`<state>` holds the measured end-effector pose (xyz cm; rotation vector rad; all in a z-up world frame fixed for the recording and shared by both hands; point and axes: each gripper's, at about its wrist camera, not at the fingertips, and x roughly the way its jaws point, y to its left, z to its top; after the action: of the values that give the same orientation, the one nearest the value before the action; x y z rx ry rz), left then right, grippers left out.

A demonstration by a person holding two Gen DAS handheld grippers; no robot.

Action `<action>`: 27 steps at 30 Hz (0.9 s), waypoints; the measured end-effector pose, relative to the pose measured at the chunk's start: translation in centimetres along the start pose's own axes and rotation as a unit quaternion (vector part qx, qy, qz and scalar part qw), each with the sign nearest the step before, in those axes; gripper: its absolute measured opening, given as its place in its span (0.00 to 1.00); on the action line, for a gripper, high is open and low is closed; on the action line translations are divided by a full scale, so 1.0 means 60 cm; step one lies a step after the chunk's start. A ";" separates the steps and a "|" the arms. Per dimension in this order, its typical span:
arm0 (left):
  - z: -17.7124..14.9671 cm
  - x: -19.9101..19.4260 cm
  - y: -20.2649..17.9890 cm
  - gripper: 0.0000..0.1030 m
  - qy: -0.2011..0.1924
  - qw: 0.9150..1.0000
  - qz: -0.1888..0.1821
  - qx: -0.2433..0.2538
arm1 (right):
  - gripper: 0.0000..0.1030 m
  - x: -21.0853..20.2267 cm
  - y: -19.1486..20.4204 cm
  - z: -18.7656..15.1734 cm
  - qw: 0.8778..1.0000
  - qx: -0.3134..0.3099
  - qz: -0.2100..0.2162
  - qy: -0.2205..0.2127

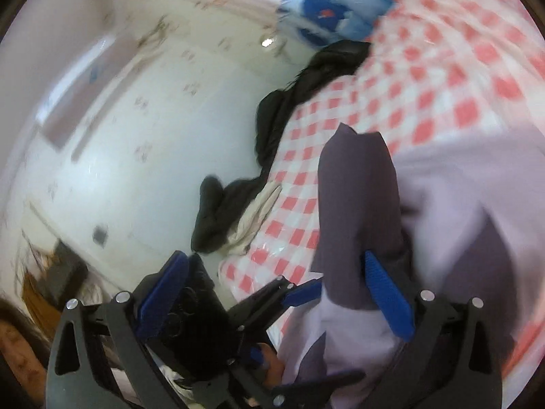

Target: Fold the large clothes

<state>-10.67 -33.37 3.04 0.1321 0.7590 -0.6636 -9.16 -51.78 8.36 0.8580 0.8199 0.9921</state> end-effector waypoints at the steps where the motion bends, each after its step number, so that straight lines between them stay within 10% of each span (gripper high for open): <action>1: -0.002 0.012 -0.012 0.89 0.003 1.000 0.002 0.013 | 0.95 -0.021 -0.012 -0.010 1.000 0.002 0.016 -0.013; 5: -0.008 0.064 -0.039 0.92 0.014 0.998 0.030 0.054 | 0.95 -0.072 -0.053 -0.031 0.997 0.022 -0.032 -0.067; 8: -0.019 0.057 -0.046 0.92 0.008 0.998 0.034 0.060 | 0.95 -0.062 -0.062 -0.027 0.977 0.002 -0.206 -0.063; 12: -0.027 0.049 -0.048 0.92 0.005 0.998 0.035 0.056 | 0.95 -0.005 -0.073 -0.026 0.945 -0.026 -0.326 -0.008; 27: -0.032 0.054 -0.033 0.92 0.006 0.999 0.021 0.038 | 0.94 0.014 -0.127 -0.051 0.939 0.008 -0.344 -0.024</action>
<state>-11.27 -35.91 -0.30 0.2213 0.7406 -0.6516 -8.86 -52.61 0.17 0.5364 0.9910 0.3440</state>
